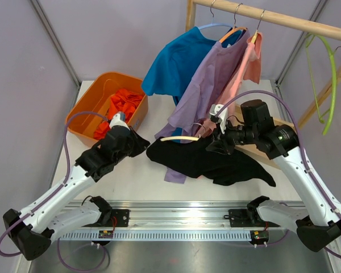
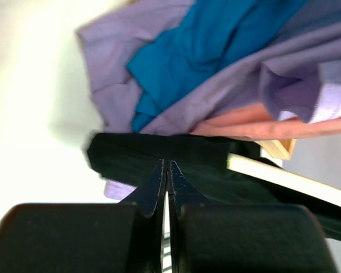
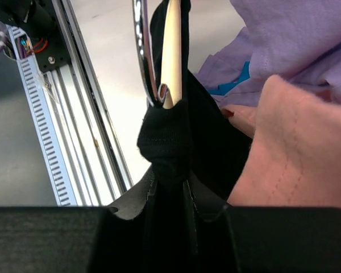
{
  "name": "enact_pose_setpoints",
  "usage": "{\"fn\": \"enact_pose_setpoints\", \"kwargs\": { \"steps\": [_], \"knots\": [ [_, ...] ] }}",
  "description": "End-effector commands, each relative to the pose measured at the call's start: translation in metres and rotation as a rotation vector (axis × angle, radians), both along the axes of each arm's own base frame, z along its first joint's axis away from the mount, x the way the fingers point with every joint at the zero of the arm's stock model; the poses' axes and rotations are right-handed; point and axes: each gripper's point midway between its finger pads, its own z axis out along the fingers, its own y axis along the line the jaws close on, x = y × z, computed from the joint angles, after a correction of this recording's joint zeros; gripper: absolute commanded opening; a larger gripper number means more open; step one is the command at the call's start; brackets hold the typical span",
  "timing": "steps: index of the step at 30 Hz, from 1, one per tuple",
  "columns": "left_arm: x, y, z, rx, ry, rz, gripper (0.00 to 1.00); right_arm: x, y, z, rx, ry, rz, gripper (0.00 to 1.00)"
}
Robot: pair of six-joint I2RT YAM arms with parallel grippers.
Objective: Remove the t-shirt from the hanger
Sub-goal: Remove the tshirt from the hanger
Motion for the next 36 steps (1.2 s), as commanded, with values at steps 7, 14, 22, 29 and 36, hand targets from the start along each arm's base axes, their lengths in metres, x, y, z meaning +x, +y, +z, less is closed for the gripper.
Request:
{"fn": "enact_pose_setpoints", "kwargs": {
  "steps": [7, 14, 22, 29, 36],
  "knots": [
    [-0.004, 0.034, -0.017, 0.093, -0.051, 0.044, 0.00, -0.010, -0.012, 0.021, -0.009, -0.123, 0.054, 0.00],
    [-0.025, -0.014, -0.002, -0.095, -0.051, -0.195, 0.62, 0.003, -0.012, 0.022, -0.014, -0.116, -0.002, 0.00],
    [-0.026, -0.034, 0.029, -0.345, 0.052, -0.099, 0.76, 0.014, -0.005, 0.019, 0.015, -0.090, -0.033, 0.00],
    [-0.010, -0.045, 0.015, -0.437, 0.188, 0.071, 0.72, 0.017, 0.001, 0.024, 0.069, -0.073, -0.064, 0.00],
    [-0.002, -0.062, 0.032, -0.549, 0.182, 0.102, 0.72, 0.017, 0.002, 0.017, 0.087, -0.047, -0.087, 0.00]
  ]
}}
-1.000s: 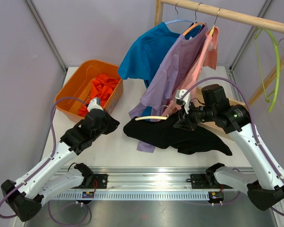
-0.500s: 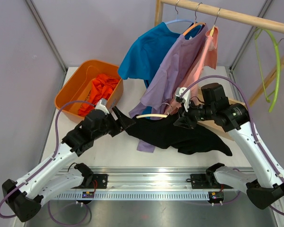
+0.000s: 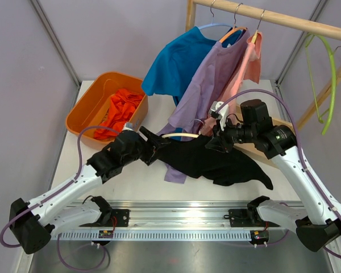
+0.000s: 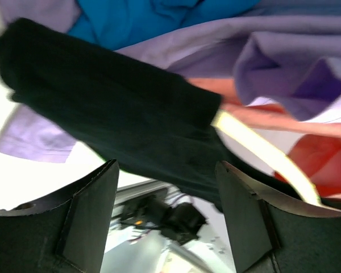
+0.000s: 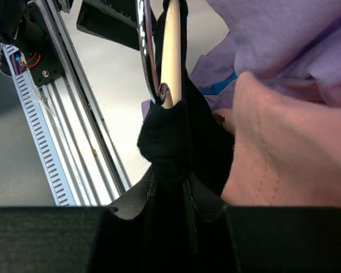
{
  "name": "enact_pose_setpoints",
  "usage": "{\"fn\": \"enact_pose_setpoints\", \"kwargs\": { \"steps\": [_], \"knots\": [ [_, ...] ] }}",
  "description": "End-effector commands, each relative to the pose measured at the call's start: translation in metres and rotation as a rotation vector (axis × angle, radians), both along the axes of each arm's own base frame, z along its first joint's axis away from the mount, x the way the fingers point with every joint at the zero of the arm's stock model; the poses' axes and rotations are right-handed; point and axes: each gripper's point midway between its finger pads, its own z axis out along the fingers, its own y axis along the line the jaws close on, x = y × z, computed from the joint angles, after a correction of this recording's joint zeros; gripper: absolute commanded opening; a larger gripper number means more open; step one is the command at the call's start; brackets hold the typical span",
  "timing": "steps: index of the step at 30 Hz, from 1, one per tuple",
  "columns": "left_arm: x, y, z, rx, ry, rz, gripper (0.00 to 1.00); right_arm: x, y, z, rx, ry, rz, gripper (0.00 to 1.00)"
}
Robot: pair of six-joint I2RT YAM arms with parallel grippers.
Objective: Remove the t-shirt from the hanger
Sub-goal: Remove the tshirt from the hanger
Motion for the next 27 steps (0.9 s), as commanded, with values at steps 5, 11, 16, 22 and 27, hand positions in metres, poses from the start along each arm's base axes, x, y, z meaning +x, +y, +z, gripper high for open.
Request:
{"fn": "enact_pose_setpoints", "kwargs": {
  "steps": [5, 11, 16, 22, 27],
  "knots": [
    [0.021, -0.012, 0.049, -0.178, -0.064, 0.122, 0.71, 0.007, 0.005, 0.020, 0.077, -0.066, -0.023, 0.00],
    [0.020, -0.012, 0.023, -0.103, 0.039, 0.146, 0.66, 0.004, 0.007, 0.023, 0.094, -0.057, -0.016, 0.00],
    [0.030, -0.016, 0.021, -0.111, 0.032, 0.176, 0.65, -0.001, 0.010, 0.023, 0.108, -0.039, 0.007, 0.00],
    [0.037, -0.016, 0.012, -0.088, 0.052, 0.215, 0.52, -0.003, 0.010, 0.024, 0.112, -0.043, 0.017, 0.00],
    [0.036, -0.011, 0.003, -0.049, 0.055, 0.216, 0.30, -0.004, 0.007, 0.024, 0.103, -0.057, 0.016, 0.00]
  ]
}}
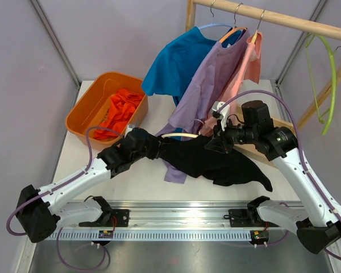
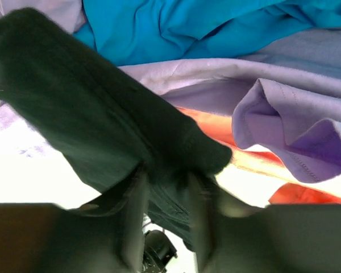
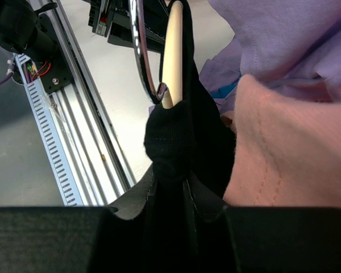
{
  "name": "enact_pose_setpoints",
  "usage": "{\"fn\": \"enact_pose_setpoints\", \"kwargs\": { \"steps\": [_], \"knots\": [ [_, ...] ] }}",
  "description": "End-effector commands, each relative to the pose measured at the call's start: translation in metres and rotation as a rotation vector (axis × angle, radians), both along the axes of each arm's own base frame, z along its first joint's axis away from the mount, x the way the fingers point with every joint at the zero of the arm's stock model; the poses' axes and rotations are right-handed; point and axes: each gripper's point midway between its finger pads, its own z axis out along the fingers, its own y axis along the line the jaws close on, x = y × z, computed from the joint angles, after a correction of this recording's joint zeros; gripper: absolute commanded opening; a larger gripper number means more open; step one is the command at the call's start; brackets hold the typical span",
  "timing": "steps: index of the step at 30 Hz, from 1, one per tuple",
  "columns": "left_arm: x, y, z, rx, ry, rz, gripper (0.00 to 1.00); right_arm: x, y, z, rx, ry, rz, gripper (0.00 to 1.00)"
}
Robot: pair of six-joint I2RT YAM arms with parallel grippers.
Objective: Remove the t-shirt from the hanger
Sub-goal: Remove the tshirt from the hanger
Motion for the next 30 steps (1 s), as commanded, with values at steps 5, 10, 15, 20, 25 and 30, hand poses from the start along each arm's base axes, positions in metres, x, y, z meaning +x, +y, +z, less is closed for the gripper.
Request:
{"fn": "enact_pose_setpoints", "kwargs": {
  "steps": [5, 10, 15, 20, 25, 30],
  "knots": [
    [0.013, 0.018, 0.014, 0.082, -0.090, 0.057, 0.11, -0.009, -0.001, 0.025, 0.025, -0.140, 0.097, 0.00],
    [0.015, 0.048, 0.022, 0.194, -0.170, 0.097, 0.00, -0.010, -0.011, 0.024, -0.031, -0.192, 0.089, 0.00],
    [0.011, 0.089, 0.012, 0.333, -0.174, 0.130, 0.00, -0.016, -0.017, 0.022, -0.068, -0.219, 0.125, 0.00],
    [0.007, 0.120, 0.000, 0.410, -0.164, 0.143, 0.00, -0.022, -0.018, 0.026, -0.058, -0.226, 0.147, 0.00],
    [0.002, 0.139, -0.039, 0.485, -0.072, 0.111, 0.00, -0.026, -0.013, 0.050, -0.001, -0.257, 0.175, 0.00],
    [0.005, 0.148, -0.050, 0.502, -0.056, 0.109, 0.00, -0.049, -0.010, 0.078, 0.054, -0.296, 0.278, 0.00]
  ]
}}
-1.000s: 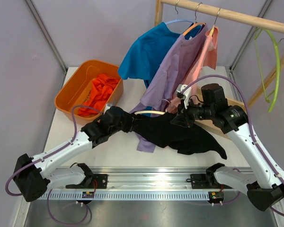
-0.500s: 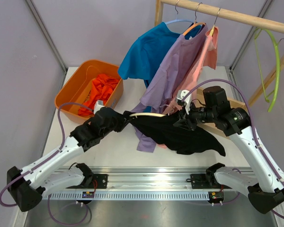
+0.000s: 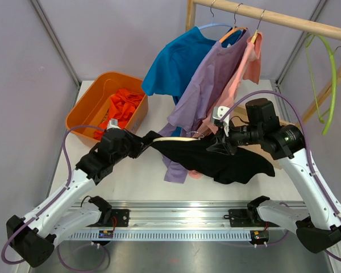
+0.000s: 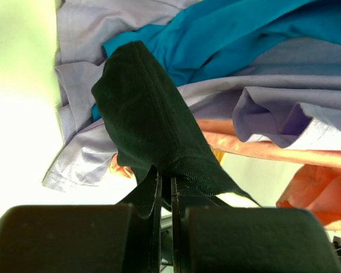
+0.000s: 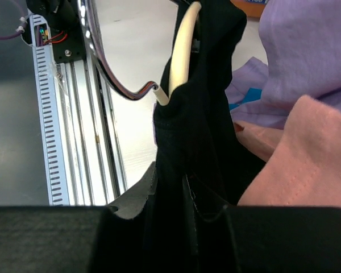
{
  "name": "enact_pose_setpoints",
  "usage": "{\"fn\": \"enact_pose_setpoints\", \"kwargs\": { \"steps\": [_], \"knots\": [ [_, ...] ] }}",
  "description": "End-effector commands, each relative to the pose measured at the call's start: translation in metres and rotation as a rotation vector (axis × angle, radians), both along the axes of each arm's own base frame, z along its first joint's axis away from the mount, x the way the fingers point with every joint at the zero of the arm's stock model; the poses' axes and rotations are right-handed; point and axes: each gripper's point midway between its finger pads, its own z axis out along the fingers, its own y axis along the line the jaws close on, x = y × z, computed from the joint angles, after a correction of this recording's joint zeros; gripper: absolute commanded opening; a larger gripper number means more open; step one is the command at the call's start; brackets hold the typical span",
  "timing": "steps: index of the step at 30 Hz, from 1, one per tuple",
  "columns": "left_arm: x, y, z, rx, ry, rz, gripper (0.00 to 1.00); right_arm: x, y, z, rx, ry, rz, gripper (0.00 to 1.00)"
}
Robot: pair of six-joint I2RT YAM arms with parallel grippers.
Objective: Remove the t-shirt from the hanger
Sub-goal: Remove the tshirt from the hanger
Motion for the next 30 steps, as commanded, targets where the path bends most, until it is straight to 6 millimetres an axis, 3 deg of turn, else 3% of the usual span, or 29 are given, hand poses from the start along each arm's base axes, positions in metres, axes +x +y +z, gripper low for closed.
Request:
{"fn": "enact_pose_setpoints", "kwargs": {
  "steps": [1, 9, 14, 22, 30],
  "knots": [
    [0.006, 0.077, -0.065, 0.335, 0.103, 0.191, 0.00, -0.031, -0.007, 0.059, 0.099, -0.119, 0.090, 0.00],
    [0.005, 0.080, -0.071, 0.381, 0.108, 0.139, 0.00, -0.014, -0.014, 0.073, 0.093, -0.169, -0.018, 0.00],
    [0.001, 0.082, -0.071, 0.377, 0.111, 0.113, 0.00, -0.004, -0.016, 0.064, 0.081, -0.152, -0.066, 0.00],
    [-0.001, 0.090, -0.103, 0.393, 0.231, 0.065, 0.00, -0.038, -0.005, 0.076, 0.146, -0.147, 0.133, 0.00],
    [0.005, 0.074, -0.106, 0.407, 0.238, -0.066, 0.00, -0.007, -0.004, 0.083, 0.152, -0.162, -0.007, 0.00]
  ]
}}
